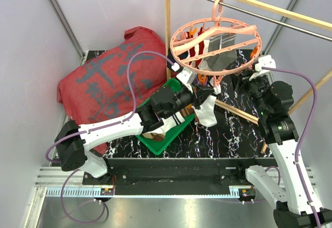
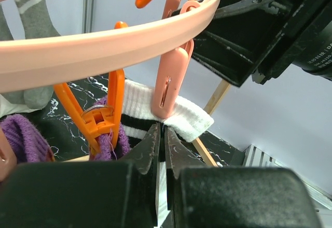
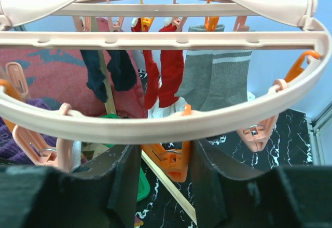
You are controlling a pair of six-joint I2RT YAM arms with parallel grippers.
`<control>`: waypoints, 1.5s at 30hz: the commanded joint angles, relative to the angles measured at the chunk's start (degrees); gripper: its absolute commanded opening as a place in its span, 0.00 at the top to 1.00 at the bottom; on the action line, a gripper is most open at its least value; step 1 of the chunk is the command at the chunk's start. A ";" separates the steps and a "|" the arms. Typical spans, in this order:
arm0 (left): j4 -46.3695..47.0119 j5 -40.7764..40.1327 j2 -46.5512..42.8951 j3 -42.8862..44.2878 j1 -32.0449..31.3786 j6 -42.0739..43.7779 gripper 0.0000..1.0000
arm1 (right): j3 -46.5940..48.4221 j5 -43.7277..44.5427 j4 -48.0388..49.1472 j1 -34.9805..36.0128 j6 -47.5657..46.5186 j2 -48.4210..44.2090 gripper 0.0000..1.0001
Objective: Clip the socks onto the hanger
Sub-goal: Open the clamp at the hanger, then pick up the sock from the bin.
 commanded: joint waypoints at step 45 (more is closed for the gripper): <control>-34.91 0.47 -18.75 -7.02 11.42 16.47 0.21 | 5.38 0.43 -12.72 0.11 13.76 -5.79 0.88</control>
